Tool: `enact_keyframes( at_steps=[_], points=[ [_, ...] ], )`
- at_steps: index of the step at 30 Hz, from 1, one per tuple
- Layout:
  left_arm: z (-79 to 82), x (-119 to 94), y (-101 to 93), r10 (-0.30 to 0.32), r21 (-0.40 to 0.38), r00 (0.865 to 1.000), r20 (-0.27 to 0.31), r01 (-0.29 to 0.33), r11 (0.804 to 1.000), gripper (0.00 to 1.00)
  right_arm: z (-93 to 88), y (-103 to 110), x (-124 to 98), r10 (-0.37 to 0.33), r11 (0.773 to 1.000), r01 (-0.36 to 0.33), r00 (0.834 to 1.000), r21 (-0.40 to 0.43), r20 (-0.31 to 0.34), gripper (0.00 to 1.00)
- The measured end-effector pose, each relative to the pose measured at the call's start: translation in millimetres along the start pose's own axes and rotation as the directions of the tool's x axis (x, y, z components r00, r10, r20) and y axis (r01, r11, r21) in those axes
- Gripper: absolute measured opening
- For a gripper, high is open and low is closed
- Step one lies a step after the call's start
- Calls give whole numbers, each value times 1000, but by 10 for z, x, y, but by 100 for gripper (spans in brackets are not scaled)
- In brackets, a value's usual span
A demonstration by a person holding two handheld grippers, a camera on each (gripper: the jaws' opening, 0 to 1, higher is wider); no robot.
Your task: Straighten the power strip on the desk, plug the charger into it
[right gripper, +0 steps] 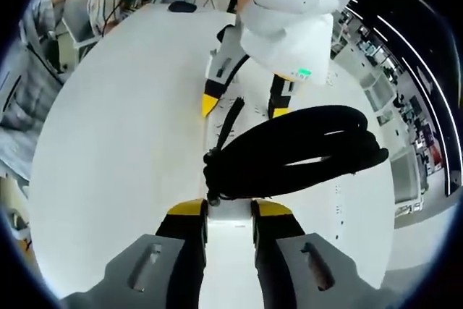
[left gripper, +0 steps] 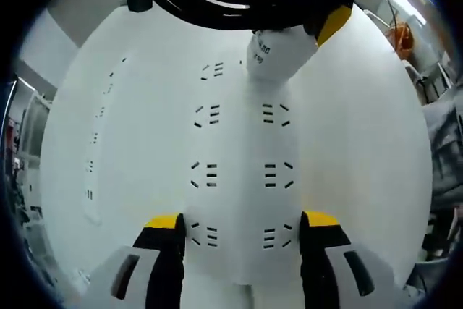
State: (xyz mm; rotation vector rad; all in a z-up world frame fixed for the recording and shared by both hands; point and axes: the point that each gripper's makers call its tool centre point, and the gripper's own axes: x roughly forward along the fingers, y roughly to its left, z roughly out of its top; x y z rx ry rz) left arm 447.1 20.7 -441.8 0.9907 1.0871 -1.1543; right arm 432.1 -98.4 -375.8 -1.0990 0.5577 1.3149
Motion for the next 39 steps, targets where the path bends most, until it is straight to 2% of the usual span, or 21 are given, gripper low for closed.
enact_keyframes(
  at_steps=[2, 3, 4, 5, 9, 13, 18, 21, 25, 31, 34, 36, 39],
  points=[
    [-7, -2, 31, -1, 1, 1000, -13, 1, 1000, 64, -25, -12, 5, -17, 1000, 17, 1000, -24, -13, 35],
    [-8, -4, 48, -1, 2, 1000, -16, 1, 1000, 64, -32, -9, 11, -20, 1000, 20, 1000, -23, -14, 46],
    [-8, -5, 56, -2, 3, 1000, -17, 2, 1000, 64, -39, -1, 14, -16, 1000, 16, 1000, -15, -16, 53],
    [-10, -6, 60, -2, 2, 1000, -15, 2, 1000, 64, -29, 23, 22, -6, 1000, 6, 1000, -2, -4, 56],
    [-1, -5, 53, -2, 2, 1000, -4, 2, 1000, 64, 23, 49, 19, 1, 1000, -1, 999, 15, 41, 56],
    [6, -9, 82, -3, 2, 1000, -7, 3, 1000, 64, 28, 44, 30, 3, 1000, -4, 999, 22, 45, 50],
    [20, -2, 44, -1, 2, 1000, -17, 1, 1000, 64, 35, -5, 44, -5, 1000, 4, 999, 14, 45, 34],
    [26, 0, 34, -2, 2, 1000, -12, 2, 1000, 64, 82, -40, 54, -13, 1000, 11, 998, 19, 66, 24],
    [29, -2, 52, -4, 4, 1000, -10, 4, 1000, 64, 69, -67, 92, -20, 1000, 20, 999, 8, 37, 23],
    [28, 2, 74, -4, 10, 1000, -11, 4, 1000, 64, 33, -77, 121, -22, 998, 25, 999, 63, -45, 22],
    [25, 0, 122, -7, 17, 1000, -17, 7, 1000, 63, 21, -79, 132, -15, 995, 22, 998, 100, -67, 21],
    [23, -1, 127, -5, 22, 1000, -20, 6, 1000, 63, 24, -70, 143, -6, 996, 14, 996, 89, -87, 21],
    [16, -5, 146, -6, 30, 1000, -9, 6, 1000, 63, 10, -49, 150, 9, 993, 6, 991, 117, -132, 21]
  ],
)
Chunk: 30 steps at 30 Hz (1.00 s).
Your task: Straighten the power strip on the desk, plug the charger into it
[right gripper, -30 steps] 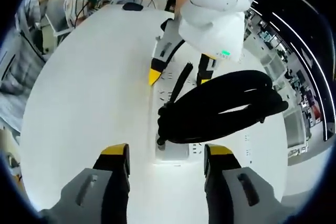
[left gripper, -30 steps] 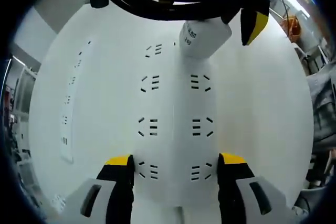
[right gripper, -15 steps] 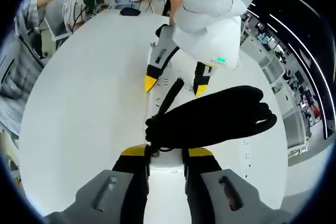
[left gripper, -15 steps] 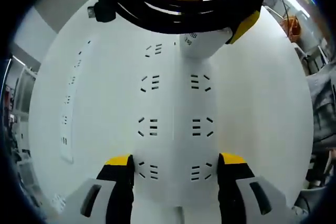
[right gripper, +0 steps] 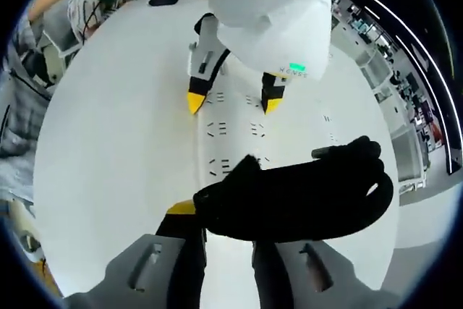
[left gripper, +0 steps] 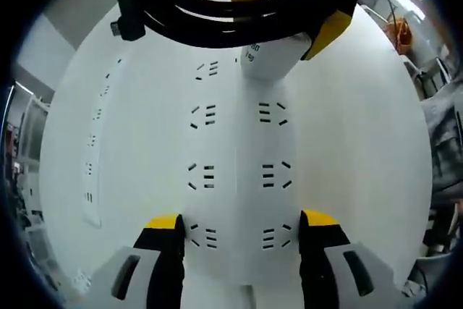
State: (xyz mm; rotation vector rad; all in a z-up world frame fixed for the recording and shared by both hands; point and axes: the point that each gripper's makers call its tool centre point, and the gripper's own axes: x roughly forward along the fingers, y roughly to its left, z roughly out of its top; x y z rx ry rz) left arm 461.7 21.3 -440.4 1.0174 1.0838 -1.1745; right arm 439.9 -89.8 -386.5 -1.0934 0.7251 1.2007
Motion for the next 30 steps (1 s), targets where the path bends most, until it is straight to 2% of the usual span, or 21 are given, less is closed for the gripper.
enact_keyframes(
  at_steps=[2, 3, 4, 6, 9, 13, 17, 23, 25, 27, 30],
  points=[
    [2, 4, -3, -2, 6, 1000, 6, 2, 1000, 63, -3, 28, 10, 7, 1000, -7, 1000, -22, -22, 20],
    [4, 7, -12, -2, 8, 1000, 10, 2, 1000, 63, -33, 48, 24, 12, 999, -14, 999, -37, -50, 20],
    [9, 9, -17, -2, 11, 1000, 11, 2, 1000, 63, -112, 12, 50, -14, 999, 9, 995, -41, -103, 20],
    [10, 9, -18, -1, 13, 1000, 10, 1, 1000, 63, -66, 16, 29, 11, 1000, -12, 998, -16, -66, 20],
    [20, 19, -52, -5, 15, 1000, 18, 5, 1000, 63, -73, 5, 46, -2, 1000, 1, 998, -17, -58, 21],
    [30, 26, -96, -6, 13, 1000, 14, 5, 1000, 63, -80, 0, 46, 40, 999, -40, 999, 4, -32, 21],
    [26, 32, -106, -12, 8, 1000, 10, 12, 1000, 64, -81, 24, 49, 69, 998, -69, 997, 6, -33, 22],
    [16, 37, -117, -20, -2, 1000, 18, 20, 1000, 65, -88, 58, 35, 10, 1000, -11, 999, -24, -41, 23],
    [6, 34, -110, -20, -6, 999, 27, 20, 1000, 65, -75, 59, 27, 2, 999, -2, 1000, -47, -3, 24],
    [0, 26, -91, -19, -8, 999, 38, 19, 1000, 66, -72, 54, 19, 7, 999, -6, 999, -32, 32, 24],
    [8, 31, -92, -17, -1, 998, 58, 18, 1000, 66, -66, 51, 19, 11, 999, -9, 998, -36, 57, 24]
  ],
)
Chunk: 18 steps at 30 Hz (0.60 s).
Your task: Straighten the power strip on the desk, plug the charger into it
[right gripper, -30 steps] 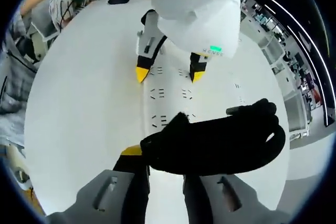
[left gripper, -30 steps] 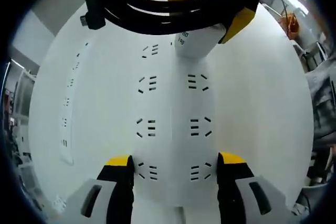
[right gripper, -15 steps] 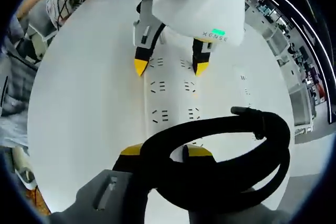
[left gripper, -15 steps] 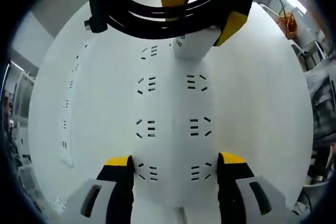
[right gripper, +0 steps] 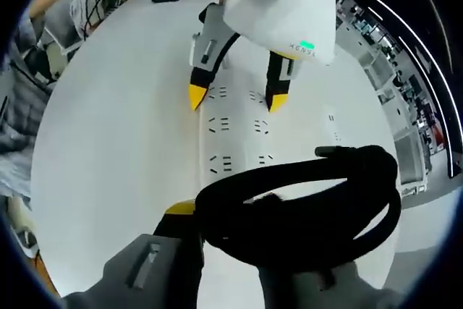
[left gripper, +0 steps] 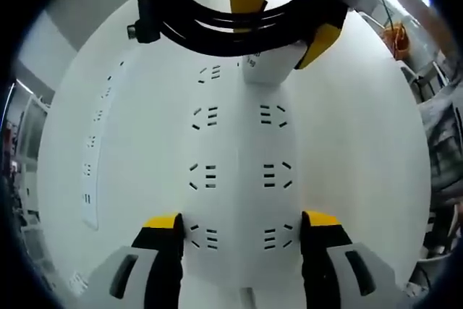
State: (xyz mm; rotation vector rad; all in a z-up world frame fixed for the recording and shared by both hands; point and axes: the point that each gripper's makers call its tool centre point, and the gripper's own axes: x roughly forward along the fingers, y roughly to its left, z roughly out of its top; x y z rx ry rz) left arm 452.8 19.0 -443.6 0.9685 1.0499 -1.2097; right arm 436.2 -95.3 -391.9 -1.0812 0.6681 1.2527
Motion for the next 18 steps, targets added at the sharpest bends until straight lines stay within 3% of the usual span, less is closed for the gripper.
enact_keyframes(
  at_steps=[5, 10, 13, 18],
  points=[
    [-10, 4, 48, -9, -8, 1000, 21, 9, 1000, 67, -10, 23, 23, 7, 999, -7, 1000, -38, 7, 26],
    [-19, -2, 66, -11, -8, 1000, 19, 11, 1000, 67, -70, 34, 51, 19, 998, -19, 1000, -52, 8, 47],
    [-11, 1, 51, -10, -12, 1000, 21, 10, 1000, 68, -86, 29, 37, 21, 999, -20, 1000, -48, 11, 53],
    [6, 5, -4, -6, -17, 1000, 26, 7, 1000, 69, -7, 14, 16, 19, 1000, -18, 997, -21, 70, 65]
  ],
)
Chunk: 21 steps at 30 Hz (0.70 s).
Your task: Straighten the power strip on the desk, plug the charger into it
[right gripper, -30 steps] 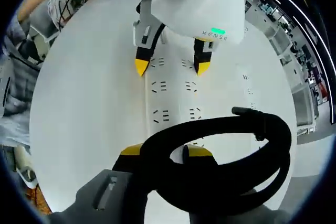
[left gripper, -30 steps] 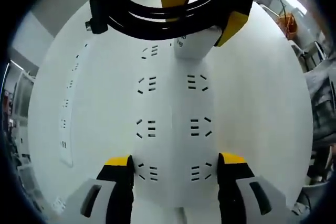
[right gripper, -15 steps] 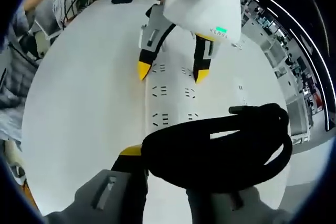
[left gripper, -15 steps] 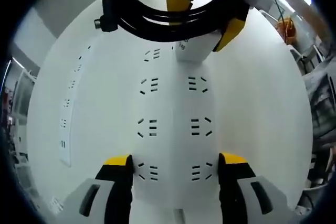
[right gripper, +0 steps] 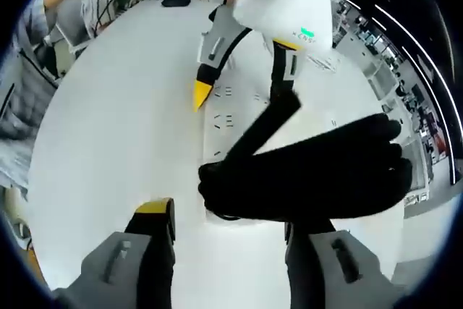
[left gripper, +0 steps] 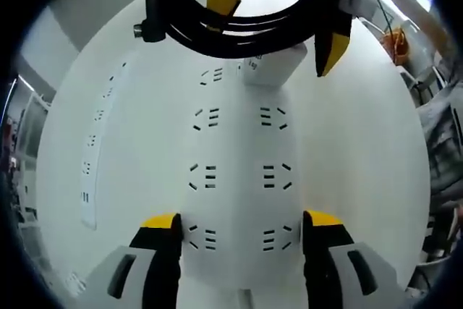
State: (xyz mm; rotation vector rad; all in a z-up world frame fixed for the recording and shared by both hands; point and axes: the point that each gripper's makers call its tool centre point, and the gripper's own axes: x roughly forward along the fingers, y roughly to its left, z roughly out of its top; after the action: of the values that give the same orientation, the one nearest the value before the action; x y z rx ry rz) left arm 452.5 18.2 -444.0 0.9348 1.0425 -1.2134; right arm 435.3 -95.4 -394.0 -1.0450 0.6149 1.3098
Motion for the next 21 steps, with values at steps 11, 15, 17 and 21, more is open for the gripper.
enact_keyframes(
  at_steps=[11, 15, 17, 21],
  points=[
    [42, -5, -110, 28, 11, 1000, -10, -28, 1000, 76, 92, 26, -26, -20, 1000, 20, 998, -5, 66, 86],
    [88, 2, -228, 18, 6, 1000, 3, -18, 1000, 86, 81, 47, -48, -18, 1000, 17, 997, 8, 72, 87],
    [119, -21, -257, 20, 6, 1000, 11, -20, 1000, 90, 64, 45, -53, -20, 1000, 19, 997, 16, 72, 89],
    [175, -96, -256, 28, -2, 999, 25, -28, 1000, 91, 23, 41, -65, -25, 999, 23, 997, 28, 70, 89]
  ],
)
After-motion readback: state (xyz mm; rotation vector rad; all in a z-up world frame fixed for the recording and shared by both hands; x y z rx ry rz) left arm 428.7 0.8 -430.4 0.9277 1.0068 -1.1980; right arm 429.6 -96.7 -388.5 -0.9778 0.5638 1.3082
